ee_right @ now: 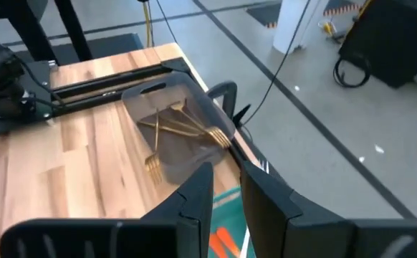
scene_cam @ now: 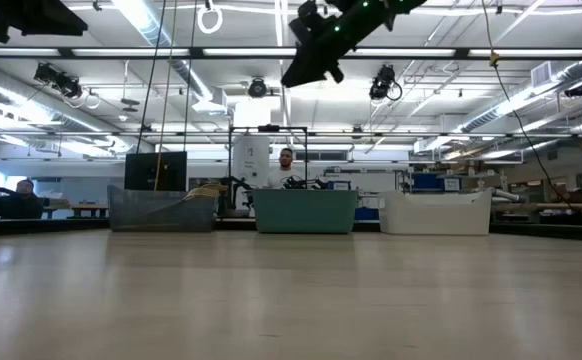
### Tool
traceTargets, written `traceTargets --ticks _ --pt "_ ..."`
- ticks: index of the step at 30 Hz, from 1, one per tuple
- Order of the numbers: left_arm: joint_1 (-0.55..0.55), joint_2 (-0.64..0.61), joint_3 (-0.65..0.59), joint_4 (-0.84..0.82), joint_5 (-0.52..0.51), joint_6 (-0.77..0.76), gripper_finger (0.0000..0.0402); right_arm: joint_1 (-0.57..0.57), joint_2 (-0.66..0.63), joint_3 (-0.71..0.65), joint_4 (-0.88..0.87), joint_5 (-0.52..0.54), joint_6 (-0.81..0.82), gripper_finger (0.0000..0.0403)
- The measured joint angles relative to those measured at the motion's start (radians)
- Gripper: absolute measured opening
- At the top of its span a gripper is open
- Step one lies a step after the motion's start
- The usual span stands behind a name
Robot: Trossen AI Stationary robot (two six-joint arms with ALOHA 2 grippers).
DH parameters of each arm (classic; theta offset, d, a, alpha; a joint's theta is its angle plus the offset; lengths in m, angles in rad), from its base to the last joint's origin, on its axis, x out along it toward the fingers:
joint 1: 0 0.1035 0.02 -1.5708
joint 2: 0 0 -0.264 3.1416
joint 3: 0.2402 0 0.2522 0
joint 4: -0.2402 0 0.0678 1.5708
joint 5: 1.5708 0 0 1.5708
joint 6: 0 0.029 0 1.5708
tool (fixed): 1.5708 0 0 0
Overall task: Sort silverware by color (type)
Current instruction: Return to Home Position
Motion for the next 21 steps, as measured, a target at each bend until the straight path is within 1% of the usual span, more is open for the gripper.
traceTargets --ticks 3,6,11,15,21 --pt "0.000 -0.044 0.000 -0.001 0.009 0.000 0.0093 0.004 -0.036 -0.004 -0.051 0.000 0.025 0.0080" --pt "0.000 -0.082 0.000 -0.002 0.026 0.000 0.0093 0.013 -0.086 -0.039 -0.053 0.018 0.043 0.0079" --pt "0.000 -0.085 0.000 -0.006 0.028 0.000 0.0093 0.027 -0.191 -0.161 -0.032 0.076 0.087 0.0079" --pt "0.000 -0.086 0.000 -0.004 0.089 0.000 0.0093 0.039 -0.292 -0.307 0.081 0.086 0.133 0.0079" --pt "0.000 -0.086 0.000 -0.004 0.124 0.000 0.0093 0.066 -0.438 -0.572 0.318 0.086 0.229 0.0079"
